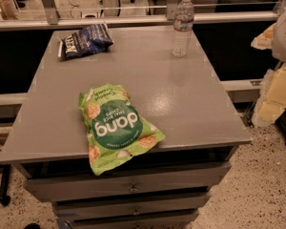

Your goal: Move water bottle near blue chip bag

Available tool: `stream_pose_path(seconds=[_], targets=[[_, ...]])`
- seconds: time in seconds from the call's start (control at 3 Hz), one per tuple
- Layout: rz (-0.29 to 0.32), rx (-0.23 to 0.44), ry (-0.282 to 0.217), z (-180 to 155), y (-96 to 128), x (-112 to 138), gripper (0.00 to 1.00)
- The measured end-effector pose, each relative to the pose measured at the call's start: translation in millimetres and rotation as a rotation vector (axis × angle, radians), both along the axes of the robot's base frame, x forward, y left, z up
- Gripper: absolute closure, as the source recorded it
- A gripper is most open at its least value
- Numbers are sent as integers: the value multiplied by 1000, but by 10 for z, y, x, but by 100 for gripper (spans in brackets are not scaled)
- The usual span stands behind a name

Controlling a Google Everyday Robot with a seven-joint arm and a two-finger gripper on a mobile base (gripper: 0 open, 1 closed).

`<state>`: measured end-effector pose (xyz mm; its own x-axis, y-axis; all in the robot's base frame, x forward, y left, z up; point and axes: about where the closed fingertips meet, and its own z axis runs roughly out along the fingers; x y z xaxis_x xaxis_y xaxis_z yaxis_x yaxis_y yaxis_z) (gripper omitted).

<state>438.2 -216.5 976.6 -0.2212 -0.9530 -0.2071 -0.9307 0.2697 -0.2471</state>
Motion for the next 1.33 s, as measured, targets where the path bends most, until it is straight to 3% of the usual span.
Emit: stream_pose_path(seconds=[0.33, 0.67, 1.0, 1.33], targets=[[-2, 8, -14, 5, -1, 24, 0], [-7, 71, -66, -73, -5, 231, 0], [-4, 198, -155, -292, 23, 690, 0], [-25, 368, -242, -509, 145, 1295, 0]])
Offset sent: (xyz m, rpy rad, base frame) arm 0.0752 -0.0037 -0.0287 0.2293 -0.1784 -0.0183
